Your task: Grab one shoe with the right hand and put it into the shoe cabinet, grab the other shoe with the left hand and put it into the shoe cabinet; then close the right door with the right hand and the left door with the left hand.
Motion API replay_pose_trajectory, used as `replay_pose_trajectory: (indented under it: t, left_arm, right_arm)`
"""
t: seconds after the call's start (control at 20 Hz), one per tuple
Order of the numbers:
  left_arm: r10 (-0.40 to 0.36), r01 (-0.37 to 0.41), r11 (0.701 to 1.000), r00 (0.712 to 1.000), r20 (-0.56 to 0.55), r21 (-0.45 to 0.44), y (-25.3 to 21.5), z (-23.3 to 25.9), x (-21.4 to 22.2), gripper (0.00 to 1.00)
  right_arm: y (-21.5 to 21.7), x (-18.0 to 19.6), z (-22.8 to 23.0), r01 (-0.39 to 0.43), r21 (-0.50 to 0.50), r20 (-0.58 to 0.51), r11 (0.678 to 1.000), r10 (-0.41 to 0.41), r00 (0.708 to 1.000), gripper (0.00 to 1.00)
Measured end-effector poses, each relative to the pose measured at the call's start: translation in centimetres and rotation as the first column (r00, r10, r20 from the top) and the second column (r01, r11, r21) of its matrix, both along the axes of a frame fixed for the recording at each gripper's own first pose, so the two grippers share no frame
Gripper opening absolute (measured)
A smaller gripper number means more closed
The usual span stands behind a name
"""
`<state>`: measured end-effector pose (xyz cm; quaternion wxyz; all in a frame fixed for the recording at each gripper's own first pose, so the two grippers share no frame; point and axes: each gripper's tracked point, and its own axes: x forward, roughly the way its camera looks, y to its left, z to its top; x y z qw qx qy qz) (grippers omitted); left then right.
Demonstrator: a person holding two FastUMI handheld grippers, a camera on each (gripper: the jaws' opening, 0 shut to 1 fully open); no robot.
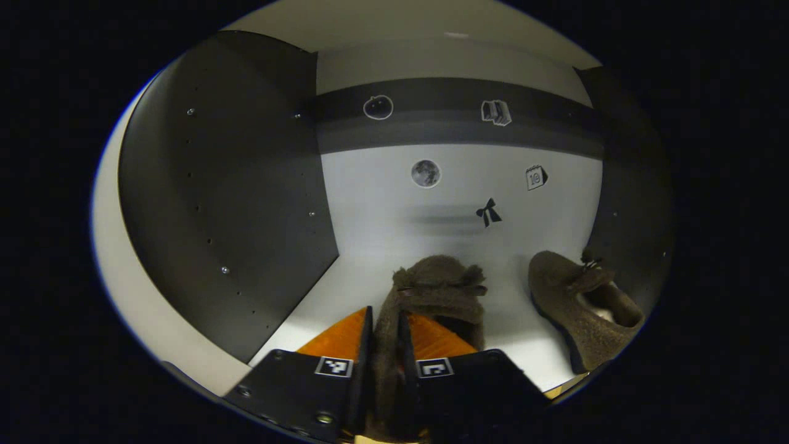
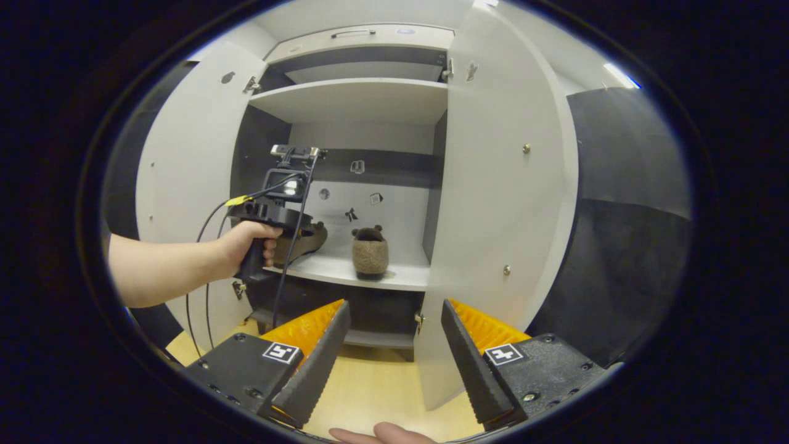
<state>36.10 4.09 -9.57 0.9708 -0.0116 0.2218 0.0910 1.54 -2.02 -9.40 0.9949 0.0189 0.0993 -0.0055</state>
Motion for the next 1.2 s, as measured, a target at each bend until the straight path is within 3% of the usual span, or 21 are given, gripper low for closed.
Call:
replay_pose_trajectory:
  t: [0.05, 0.1, 0.15, 0.2, 0.3, 0.35, 0.45, 0.55, 0.7, 0.8, 0.85, 0.9, 1.1, 1.2]
  left_arm:
    - [0.015, -0.015, 1.0, 1.0, 0.018, 0.014, 0.4, 0.5, -0.4, 0.45]
    - [0.016, -0.017, 1.0, 1.0, 0.014, 0.019, 0.6, 0.4, -1.0, 0.53]
    - [0.028, -0.029, 0.999, 1.0, 0.009, 0.02, 0.8, 0.4, -1.8, 0.69]
    - [0.042, -0.042, 0.999, 0.999, 0.021, 0.021, 1.1, 0.9, -2.5, 0.64]
    - [0.043, -0.043, 0.999, 0.995, 0.087, 0.008, 1.3, 2.6, -4.3, 0.68]
    - [0.002, -0.001, 1.0, 0.995, 0.103, -0.011, 0.5, 3.3, -5.3, 0.68]
    - [-0.046, 0.053, 0.998, 0.988, 0.147, -0.046, -0.5, 5.0, -8.5, 0.67]
    - [-0.094, 0.112, 0.992, 0.967, 0.238, -0.064, -1.2, 7.8, -11.5, 0.75]
    - [-0.176, 0.209, 0.976, 0.926, 0.334, -0.065, -1.3, 10.3, -17.2, 0.58]
    - [-0.162, 0.182, 0.983, 0.907, 0.388, -0.016, -0.9, 10.9, -20.3, 0.84]
    - [-0.151, 0.158, 0.987, 0.907, 0.392, 0.015, -0.6, 11.1, -21.8, 0.84]
    - [-0.138, 0.134, 0.99, 0.911, 0.39, 0.038, -0.1, 11.3, -23.7, 0.73]
    - [-0.115, 0.124, 0.992, 0.91, 0.398, 0.003, -0.6, 11.4, -26.8, 0.83]
    - [-0.129, 0.156, 0.987, 0.906, 0.402, -0.034, -1.3, 11.3, -26.8, 0.83]
  right_arm:
    - [-0.2, 0.0, 0.0, 0.005, 0.004, -0.001, 1.0, -0.005, 1.0, 0.95]
    - [-0.3, 0.1, 0.0, 0.004, 0.011, -0.001, 1.0, -0.004, 1.0, 0.95]
    - [-0.2, 0.2, 0.0, 0.001, 0.019, 0.0, 1.0, -0.001, 1.0, 0.95]
    - [-0.1, 0.2, 0.1, -0.002, 0.02, 0.004, 1.0, 0.002, 1.0, 0.94]
    - [0.0, 0.3, 0.5, -0.005, 0.015, 0.016, 1.0, 0.005, 1.0, 0.95]
    - [0.1, 0.4, 0.6, -0.008, 0.016, 0.021, 1.0, 0.007, 1.0, 0.98]
    - [0.2, 0.6, 0.6, -0.014, 0.017, 0.021, 1.0, 0.013, 1.0, 0.94]
    - [0.3, 0.9, 0.8, -0.02, 0.021, 0.029, 1.0, 0.019, 0.999, 0.95]
    - [0.2, 1.3, 1.5, -0.025, 0.004, 0.049, 1.0, 0.025, 0.998, 0.94]
    - [0.2, 1.6, 1.9, -0.027, -0.004, 0.063, 1.0, 0.028, 0.998, 0.98]
    - [0.2, 1.6, 2.0, -0.029, -0.006, 0.065, 1.0, 0.029, 0.997, 0.95]
    - [0.3, 1.7, 2.1, -0.029, -0.007, 0.065, 1.0, 0.029, 0.997, 0.95]
    - [0.4, 1.3, 2.6, -0.027, -0.015, 0.08, 1.0, 0.028, 0.996, 0.95]
    - [0.4, 0.8, 2.8, -0.026, -0.015, 0.086, 1.0, 0.027, 0.996, 0.95]
